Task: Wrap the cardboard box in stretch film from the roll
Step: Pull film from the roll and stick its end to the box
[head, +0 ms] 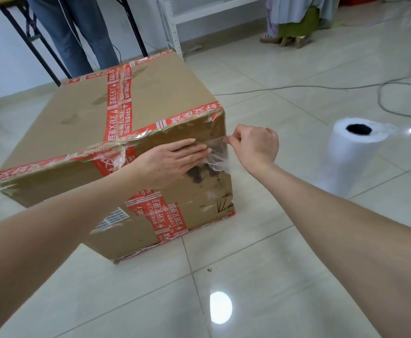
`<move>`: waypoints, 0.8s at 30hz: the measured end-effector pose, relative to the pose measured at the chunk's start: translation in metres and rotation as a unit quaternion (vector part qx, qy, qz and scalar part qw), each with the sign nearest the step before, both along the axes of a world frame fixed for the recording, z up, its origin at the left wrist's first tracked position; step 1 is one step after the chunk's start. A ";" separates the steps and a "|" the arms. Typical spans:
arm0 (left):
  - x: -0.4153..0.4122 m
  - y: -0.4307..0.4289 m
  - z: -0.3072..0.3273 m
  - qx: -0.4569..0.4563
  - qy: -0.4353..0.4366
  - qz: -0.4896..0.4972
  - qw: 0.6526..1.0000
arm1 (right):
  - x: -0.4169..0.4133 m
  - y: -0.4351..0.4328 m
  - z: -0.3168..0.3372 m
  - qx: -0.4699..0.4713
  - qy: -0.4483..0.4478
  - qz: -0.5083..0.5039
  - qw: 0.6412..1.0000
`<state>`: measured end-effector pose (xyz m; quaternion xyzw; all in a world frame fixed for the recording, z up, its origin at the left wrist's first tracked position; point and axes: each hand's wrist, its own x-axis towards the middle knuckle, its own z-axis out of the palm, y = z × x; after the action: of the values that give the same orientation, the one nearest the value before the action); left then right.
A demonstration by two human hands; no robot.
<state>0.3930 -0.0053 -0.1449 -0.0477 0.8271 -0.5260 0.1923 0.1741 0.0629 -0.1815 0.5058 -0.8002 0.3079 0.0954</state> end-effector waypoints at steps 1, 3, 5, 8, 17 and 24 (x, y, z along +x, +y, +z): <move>-0.001 0.001 0.001 0.024 0.018 -0.012 0.999 | -0.001 0.000 0.000 0.001 0.001 0.002 1.000; -0.011 0.012 0.002 0.066 0.061 -0.066 0.994 | -0.002 0.000 0.000 0.000 0.007 0.003 1.000; -0.023 0.018 -0.001 0.113 0.070 -0.123 0.983 | -0.001 0.000 0.001 0.001 0.009 0.001 1.000; -0.030 0.012 -0.007 0.083 0.040 -0.112 0.989 | 0.002 0.001 0.001 0.006 0.000 -0.002 1.000; -0.012 -0.014 -0.009 0.025 0.029 -0.088 0.995 | 0.003 0.031 -0.015 -0.111 0.016 -0.009 0.994; -0.013 -0.002 -0.010 0.110 0.115 -0.147 0.976 | 0.004 0.090 -0.061 -0.023 0.130 0.038 0.991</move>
<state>0.3804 -0.0068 -0.1548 0.0357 0.8944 -0.4453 0.0207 0.1783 0.1531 -0.2423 0.5694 -0.7536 0.2616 0.1985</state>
